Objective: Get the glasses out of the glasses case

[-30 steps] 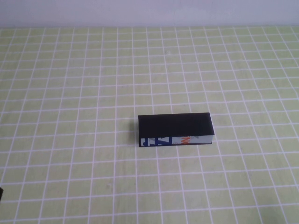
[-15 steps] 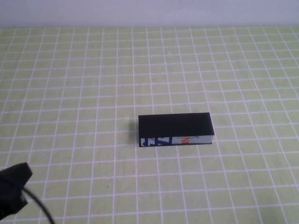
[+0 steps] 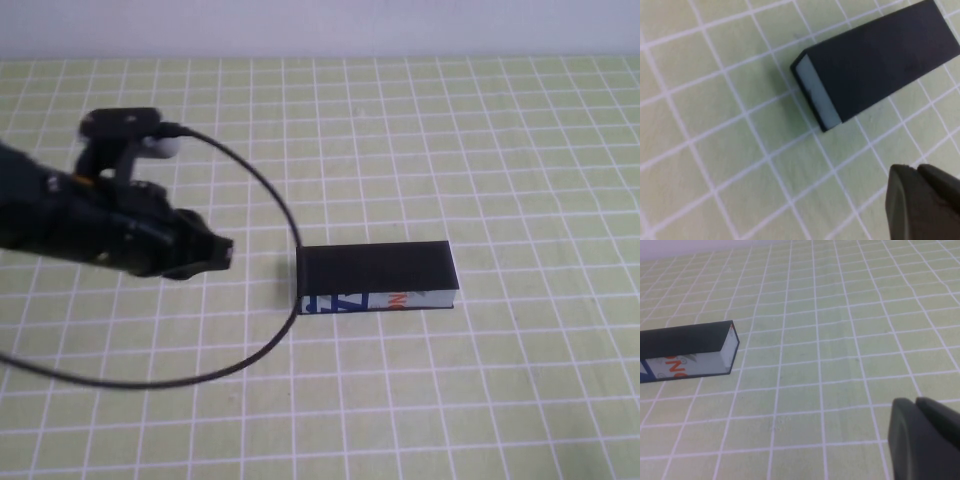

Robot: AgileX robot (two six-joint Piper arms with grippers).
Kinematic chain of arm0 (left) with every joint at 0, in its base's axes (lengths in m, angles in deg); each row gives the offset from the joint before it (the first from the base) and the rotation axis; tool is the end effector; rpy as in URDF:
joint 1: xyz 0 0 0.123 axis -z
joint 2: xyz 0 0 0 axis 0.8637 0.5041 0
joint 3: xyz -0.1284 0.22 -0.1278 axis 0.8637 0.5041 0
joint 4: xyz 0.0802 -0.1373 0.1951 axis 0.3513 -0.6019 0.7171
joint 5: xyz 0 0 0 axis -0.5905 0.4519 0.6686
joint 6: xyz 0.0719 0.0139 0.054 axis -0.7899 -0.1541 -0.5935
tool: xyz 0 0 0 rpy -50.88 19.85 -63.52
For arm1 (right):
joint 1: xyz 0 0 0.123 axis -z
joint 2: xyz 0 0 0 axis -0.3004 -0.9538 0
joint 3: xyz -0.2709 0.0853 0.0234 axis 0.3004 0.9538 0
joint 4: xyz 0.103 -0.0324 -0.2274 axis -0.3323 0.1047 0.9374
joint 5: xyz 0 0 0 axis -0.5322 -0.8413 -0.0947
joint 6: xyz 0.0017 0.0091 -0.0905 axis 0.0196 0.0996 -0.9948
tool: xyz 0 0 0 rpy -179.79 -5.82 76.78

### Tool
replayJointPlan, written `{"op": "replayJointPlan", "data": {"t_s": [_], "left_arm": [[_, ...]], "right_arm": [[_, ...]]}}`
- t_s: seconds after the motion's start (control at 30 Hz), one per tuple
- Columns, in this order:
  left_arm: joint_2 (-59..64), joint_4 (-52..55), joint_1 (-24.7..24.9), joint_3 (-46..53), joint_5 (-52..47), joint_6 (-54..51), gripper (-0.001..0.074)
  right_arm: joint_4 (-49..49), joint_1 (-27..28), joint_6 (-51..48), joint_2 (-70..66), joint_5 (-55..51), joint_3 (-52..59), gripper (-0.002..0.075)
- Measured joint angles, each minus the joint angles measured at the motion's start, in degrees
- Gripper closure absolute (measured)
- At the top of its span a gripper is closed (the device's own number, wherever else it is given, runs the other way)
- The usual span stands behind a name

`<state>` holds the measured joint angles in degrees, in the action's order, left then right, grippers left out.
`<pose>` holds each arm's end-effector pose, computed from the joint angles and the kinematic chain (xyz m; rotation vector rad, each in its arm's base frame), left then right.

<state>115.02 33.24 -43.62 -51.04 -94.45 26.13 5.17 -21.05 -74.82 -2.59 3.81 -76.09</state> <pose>0.2644 -0.1174 0.2853 0.5443 2.4233 -0.6742 0.0538 0.0086 0.1764 0.0024 1.8145 0.1734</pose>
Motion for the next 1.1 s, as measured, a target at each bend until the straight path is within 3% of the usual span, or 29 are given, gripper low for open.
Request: {"op": "replayJointPlan", "data": {"t_s": [0.13, 0.33, 0.57, 0.83, 1.1], "left_arm": [[14.27, -2.80, 3.08, -10.24, 0.13, -4.03, 0.0739], [33.55, -6.91, 3.65, -28.73, -4.03, -7.60, 0.0739], [46.05, -7.23, 3.65, -44.33, -9.69, -7.03, 0.0739], [49.26, -2.49, 3.65, -46.55, -14.35, -5.50, 0.0739], [49.26, 0.49, 3.65, -46.82, -14.93, -5.50, 0.0739]], "right_arm": [[0.00, 0.00, 0.00, 0.00, 0.00, 0.00, 0.0743], [0.00, 0.00, 0.00, 0.00, 0.00, 0.00, 0.0743], [0.00, 0.00, 0.00, 0.00, 0.00, 0.00, 0.0743], [-1.31, 0.00, 0.00, 0.00, 2.64, 0.00, 0.0743], [-21.94, 0.00, 0.26, 0.00, 16.22, 0.00, 0.0743]]}}
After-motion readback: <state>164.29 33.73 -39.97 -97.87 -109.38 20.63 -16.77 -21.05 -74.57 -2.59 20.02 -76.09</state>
